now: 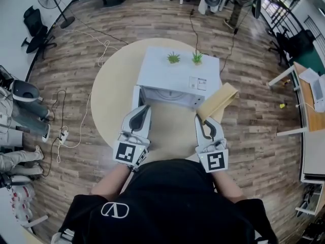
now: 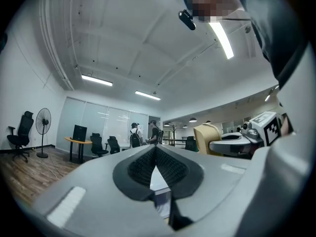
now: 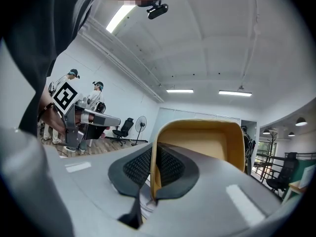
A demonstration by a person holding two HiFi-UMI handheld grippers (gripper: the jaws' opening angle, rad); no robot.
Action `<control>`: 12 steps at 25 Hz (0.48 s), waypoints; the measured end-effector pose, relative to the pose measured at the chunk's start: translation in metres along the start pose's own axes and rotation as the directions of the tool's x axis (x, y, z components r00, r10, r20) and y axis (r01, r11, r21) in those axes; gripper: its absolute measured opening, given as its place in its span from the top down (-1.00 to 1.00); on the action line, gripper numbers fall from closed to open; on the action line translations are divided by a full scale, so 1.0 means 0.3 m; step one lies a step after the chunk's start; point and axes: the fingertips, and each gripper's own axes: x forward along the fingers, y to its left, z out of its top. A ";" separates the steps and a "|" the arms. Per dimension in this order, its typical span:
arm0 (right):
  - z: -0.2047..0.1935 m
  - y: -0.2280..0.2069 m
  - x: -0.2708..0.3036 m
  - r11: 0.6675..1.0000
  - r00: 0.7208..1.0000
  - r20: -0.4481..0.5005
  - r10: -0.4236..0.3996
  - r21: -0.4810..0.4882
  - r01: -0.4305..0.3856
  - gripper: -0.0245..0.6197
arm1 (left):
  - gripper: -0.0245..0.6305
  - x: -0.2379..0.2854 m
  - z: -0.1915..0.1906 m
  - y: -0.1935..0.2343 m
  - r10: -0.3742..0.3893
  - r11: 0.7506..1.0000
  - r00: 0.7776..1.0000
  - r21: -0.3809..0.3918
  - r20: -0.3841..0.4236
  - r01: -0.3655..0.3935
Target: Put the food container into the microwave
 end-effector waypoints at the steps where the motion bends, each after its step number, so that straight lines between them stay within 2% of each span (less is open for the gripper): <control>1: -0.002 0.001 0.004 1.000 1.000 -0.002 0.005 -0.003 -0.005 0.89 | 0.93 0.000 -0.003 0.002 0.002 1.000 1.000 0.000 -0.001 -0.002; 6: -0.014 0.010 0.026 0.999 0.999 -0.029 0.034 -0.003 -0.034 0.89 | 0.93 -0.004 -0.012 0.016 0.017 1.000 1.000 -0.007 -0.007 -0.017; 12: -0.096 0.089 0.116 0.978 0.972 -0.132 0.195 -0.052 -0.204 0.89 | 0.93 -0.033 -0.047 0.031 0.047 0.998 0.999 -0.036 -0.016 -0.047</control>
